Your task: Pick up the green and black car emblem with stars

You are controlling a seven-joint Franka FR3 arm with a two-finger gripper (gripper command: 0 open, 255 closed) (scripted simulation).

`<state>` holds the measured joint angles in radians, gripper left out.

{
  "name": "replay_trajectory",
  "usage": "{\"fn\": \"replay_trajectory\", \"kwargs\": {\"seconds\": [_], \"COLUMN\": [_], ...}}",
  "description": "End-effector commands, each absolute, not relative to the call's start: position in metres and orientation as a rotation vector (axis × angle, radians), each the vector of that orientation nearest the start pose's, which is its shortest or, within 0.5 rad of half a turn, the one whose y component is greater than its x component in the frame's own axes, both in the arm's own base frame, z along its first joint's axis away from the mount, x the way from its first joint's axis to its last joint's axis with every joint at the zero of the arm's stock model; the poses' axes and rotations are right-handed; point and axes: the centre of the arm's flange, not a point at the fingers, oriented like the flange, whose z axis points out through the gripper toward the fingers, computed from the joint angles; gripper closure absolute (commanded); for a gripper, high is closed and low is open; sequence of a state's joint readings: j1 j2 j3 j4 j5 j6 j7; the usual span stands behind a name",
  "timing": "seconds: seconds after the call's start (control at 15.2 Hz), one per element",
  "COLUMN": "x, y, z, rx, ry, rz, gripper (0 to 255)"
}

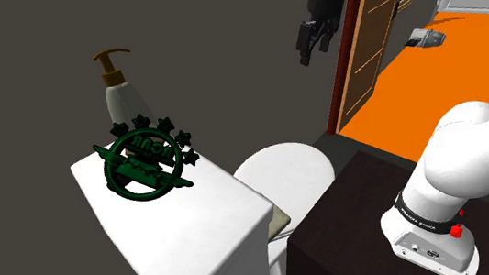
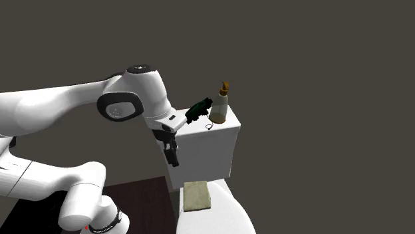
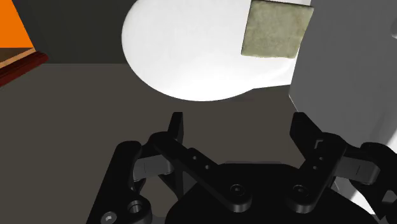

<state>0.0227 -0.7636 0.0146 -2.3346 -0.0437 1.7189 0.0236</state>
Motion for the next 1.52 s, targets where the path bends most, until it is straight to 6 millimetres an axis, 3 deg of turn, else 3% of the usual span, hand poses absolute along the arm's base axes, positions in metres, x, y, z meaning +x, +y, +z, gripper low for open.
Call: {"fn": "replay_trajectory", "kwargs": {"seconds": [0.0,0.73,1.45], "x": [0.328,0.453,0.550], "y": [0.010,0.071,0.172], "z": [0.608,0.582,0.560], "rx": [-3.182,-2.905,-2.569], "ry": [-0.022,-0.446,-0.798], "rz": [-0.238,-0.037,0.138], "gripper": [0,0,0]}}
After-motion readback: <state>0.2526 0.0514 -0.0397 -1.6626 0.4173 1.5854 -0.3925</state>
